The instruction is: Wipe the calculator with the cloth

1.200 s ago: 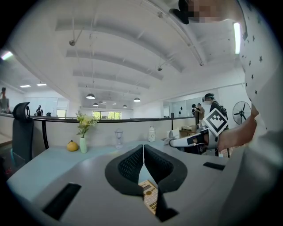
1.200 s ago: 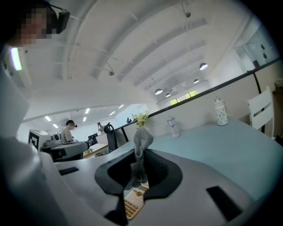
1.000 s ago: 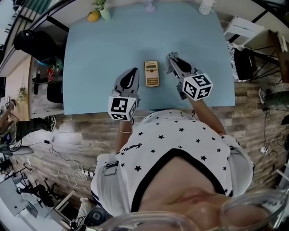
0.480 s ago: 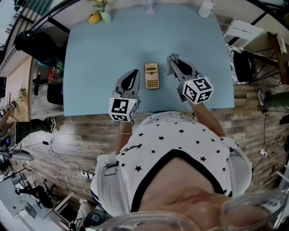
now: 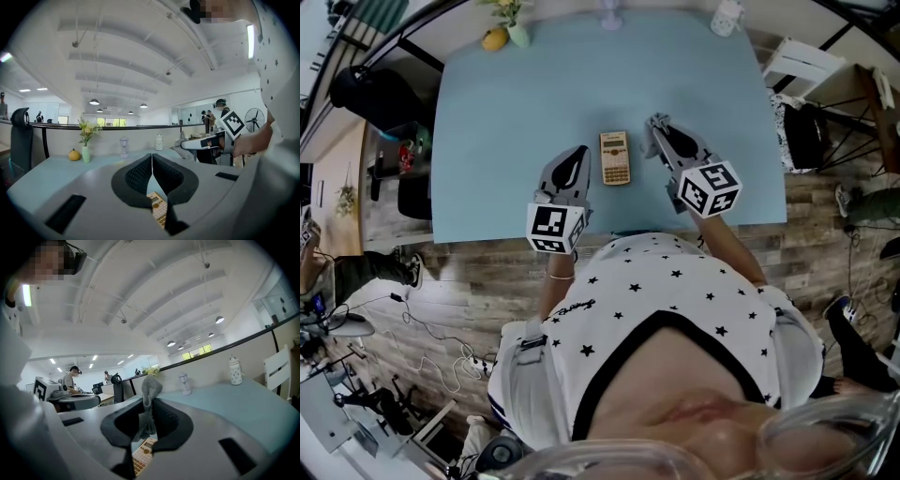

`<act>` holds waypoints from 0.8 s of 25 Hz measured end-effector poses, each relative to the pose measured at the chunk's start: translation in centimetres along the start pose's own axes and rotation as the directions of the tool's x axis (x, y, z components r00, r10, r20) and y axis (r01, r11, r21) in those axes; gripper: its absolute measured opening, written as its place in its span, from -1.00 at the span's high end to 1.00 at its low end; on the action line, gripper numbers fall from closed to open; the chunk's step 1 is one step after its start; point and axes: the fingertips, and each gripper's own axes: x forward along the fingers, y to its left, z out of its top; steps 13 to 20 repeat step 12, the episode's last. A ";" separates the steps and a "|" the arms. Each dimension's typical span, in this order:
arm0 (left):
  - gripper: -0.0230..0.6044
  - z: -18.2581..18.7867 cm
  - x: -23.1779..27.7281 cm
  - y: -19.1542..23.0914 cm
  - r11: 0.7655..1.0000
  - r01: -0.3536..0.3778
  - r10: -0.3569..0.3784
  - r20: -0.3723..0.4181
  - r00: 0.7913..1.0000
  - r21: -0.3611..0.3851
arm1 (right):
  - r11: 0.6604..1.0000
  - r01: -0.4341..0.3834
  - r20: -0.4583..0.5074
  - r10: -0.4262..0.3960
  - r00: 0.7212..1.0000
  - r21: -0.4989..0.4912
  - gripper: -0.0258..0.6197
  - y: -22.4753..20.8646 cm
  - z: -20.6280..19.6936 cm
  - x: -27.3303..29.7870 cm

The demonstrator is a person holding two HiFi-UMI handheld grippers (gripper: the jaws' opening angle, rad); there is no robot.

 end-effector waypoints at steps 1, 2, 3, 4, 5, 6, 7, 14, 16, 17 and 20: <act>0.83 0.0 0.1 0.0 1.000 0.002 -0.002 0.000 1.000 0.000 | 1.000 0.000 -0.001 0.000 1.000 0.002 0.79 0.0 0.0 0.0; 0.83 0.0 0.1 -0.1 1.000 0.004 -0.004 0.000 1.000 0.000 | 1.000 0.001 -0.001 -0.001 1.000 0.004 0.79 -0.1 0.0 -0.1; 0.83 0.0 0.2 -0.2 1.000 0.006 -0.006 0.001 1.000 0.000 | 1.000 0.003 -0.001 -0.003 1.000 0.005 0.79 -0.2 -0.1 -0.2; 0.83 0.0 0.3 -0.4 1.000 0.009 -0.009 0.002 1.000 0.001 | 1.000 0.005 0.001 -0.005 1.000 0.006 0.79 -0.3 -0.1 -0.4; 0.83 0.0 0.4 -0.5 1.000 0.012 -0.012 0.003 1.000 0.002 | 1.000 0.007 0.002 -0.007 1.000 0.006 0.79 -0.3 -0.1 -0.5; 0.83 0.0 0.4 -0.6 1.000 0.014 -0.014 0.005 1.000 0.002 | 1.000 0.008 0.003 -0.008 1.000 0.006 0.79 -0.4 0.0 -0.6; 0.83 0.0 0.4 -0.7 1.000 0.015 -0.015 0.005 1.000 0.003 | 1.000 0.009 0.004 -0.009 1.000 0.005 0.79 -0.4 0.0 -0.7; 0.83 0.3 0.4 -1.0 1.000 0.016 -0.016 0.005 1.000 0.002 | 1.000 0.011 0.003 -0.011 1.000 0.009 0.78 -0.5 0.1 -1.0; 0.83 0.3 0.4 -1.0 1.000 0.016 -0.016 0.005 1.000 0.002 | 1.000 0.011 0.003 -0.011 1.000 0.009 0.78 -0.5 0.1 -1.0; 0.83 0.3 0.4 -1.0 1.000 0.016 -0.016 0.005 1.000 0.002 | 1.000 0.011 0.003 -0.011 1.000 0.009 0.78 -0.5 0.1 -1.0; 0.83 0.3 0.4 -1.0 1.000 0.016 -0.016 0.005 1.000 0.002 | 1.000 0.011 0.003 -0.011 1.000 0.009 0.78 -0.5 0.1 -1.0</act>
